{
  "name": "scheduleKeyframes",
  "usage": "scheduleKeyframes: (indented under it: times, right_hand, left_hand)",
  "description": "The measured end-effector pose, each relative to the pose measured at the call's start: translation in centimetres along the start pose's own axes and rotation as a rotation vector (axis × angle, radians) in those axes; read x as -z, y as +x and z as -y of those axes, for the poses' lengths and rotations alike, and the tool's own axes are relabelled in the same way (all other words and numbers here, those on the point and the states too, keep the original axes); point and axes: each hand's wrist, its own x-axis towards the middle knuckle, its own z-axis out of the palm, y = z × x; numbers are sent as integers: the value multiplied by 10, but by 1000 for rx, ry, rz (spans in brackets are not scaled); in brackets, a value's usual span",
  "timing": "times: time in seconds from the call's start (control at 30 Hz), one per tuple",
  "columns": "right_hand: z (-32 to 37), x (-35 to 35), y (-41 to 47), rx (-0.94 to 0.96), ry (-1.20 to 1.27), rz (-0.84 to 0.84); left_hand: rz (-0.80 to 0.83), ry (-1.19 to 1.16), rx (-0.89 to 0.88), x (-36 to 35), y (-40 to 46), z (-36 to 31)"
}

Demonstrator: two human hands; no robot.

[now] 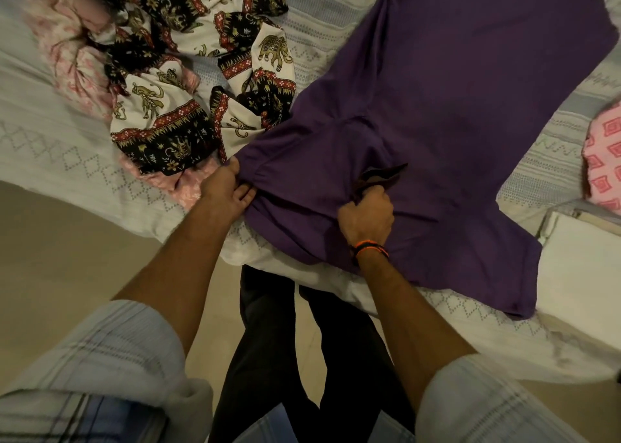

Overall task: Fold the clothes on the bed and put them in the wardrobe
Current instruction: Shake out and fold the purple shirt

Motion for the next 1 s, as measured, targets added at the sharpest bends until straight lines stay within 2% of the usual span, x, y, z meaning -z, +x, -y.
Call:
scheduleKeyframes:
  times: [0.13,0.2,0.4,0.63,0.83,1.0]
  right_hand:
    - [-23,5,2,-460,497,-75]
    - [-35,7,-5,-587,702,-31]
    - [-39,0,-4,-551,744,126]
    - [-51,3,-3,-573,760,9]
    - [-72,0,-11,-568,981,-46]
    - [-91,-7,-21,-592,890,-26]
  left_hand:
    - [17,0,6,3,0,-1]
    - [23,-1,9,4,-1,-1]
    - [47,22,21,4,-3,-3]
    - [67,58,24,7,-11,-5]
    - [47,24,22,10,-9,-7]
    - [-39,-16,44,18,4,-2]
